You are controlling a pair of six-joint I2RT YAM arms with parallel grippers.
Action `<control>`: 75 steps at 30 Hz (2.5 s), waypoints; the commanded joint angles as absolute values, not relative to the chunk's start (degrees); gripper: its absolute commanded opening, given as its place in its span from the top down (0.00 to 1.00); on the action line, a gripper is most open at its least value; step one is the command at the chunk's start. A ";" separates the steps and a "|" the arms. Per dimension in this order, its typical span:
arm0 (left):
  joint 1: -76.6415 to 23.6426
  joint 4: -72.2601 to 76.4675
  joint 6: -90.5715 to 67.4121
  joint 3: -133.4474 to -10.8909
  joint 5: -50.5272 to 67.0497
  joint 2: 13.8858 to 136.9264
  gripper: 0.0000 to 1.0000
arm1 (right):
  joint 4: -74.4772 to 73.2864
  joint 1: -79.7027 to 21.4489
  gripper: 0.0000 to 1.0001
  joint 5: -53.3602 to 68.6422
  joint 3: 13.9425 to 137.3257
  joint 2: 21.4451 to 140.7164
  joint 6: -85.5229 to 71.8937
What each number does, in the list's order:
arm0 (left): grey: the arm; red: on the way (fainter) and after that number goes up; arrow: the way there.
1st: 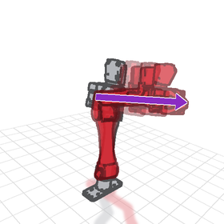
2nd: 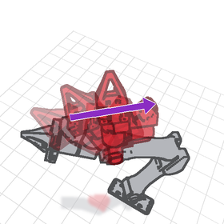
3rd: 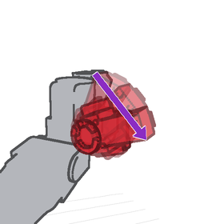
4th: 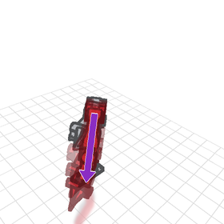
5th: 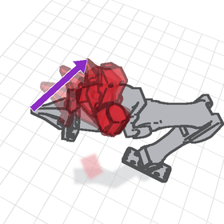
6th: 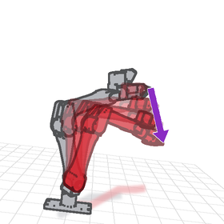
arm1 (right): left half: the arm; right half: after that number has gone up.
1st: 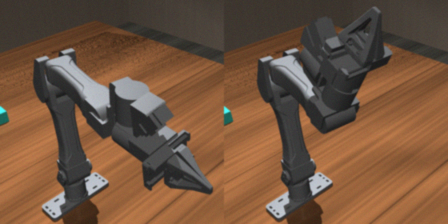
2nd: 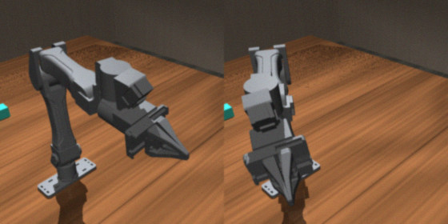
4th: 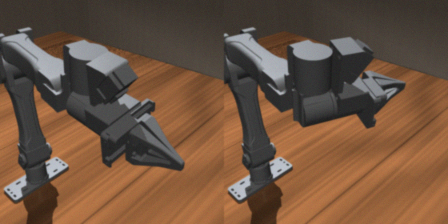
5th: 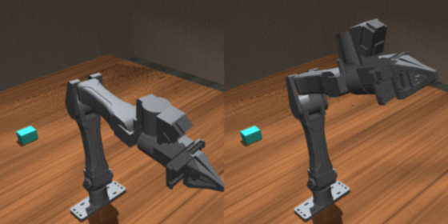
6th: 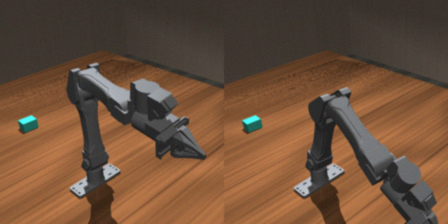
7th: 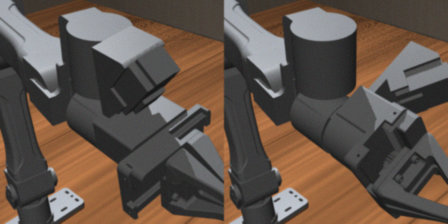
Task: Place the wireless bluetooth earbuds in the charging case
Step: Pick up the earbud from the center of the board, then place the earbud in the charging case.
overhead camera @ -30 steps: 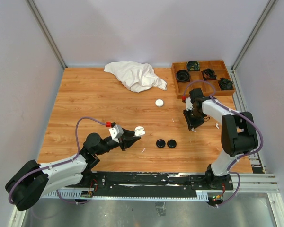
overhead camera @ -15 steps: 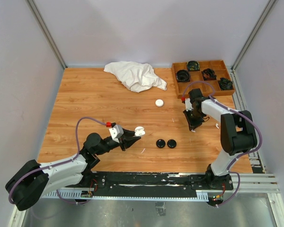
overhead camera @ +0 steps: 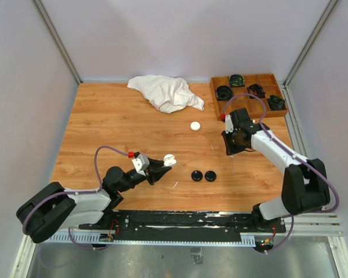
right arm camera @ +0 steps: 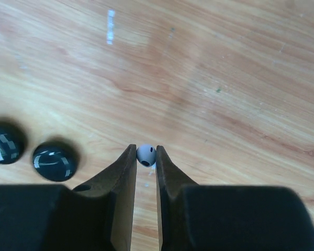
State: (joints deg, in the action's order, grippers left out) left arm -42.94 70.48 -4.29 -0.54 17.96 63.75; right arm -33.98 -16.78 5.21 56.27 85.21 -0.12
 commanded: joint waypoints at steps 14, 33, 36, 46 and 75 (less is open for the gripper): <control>-43.24 76.70 -2.39 -4.10 23.92 63.98 1.00 | -17.13 -34.35 0.88 10.73 51.13 60.74 -14.85; -43.24 69.59 3.49 -9.19 26.06 56.75 1.00 | 11.47 -47.02 0.87 19.85 43.34 47.24 -24.71; -43.24 70.14 2.82 -9.32 26.62 56.01 1.00 | 14.88 -49.28 0.87 19.52 42.86 47.81 -25.09; -43.24 70.44 0.97 -10.28 28.79 54.85 1.00 | 19.68 -53.37 0.86 19.12 41.96 50.94 -25.50; -43.24 73.34 -0.78 -10.81 27.57 53.94 1.00 | 23.26 -54.16 0.84 17.68 39.50 54.53 -29.78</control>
State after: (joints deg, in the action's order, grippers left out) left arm -42.94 70.50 -1.48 -9.65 28.67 54.92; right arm 21.37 -53.17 18.83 40.16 54.04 -28.75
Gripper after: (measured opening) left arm 0.288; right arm 0.184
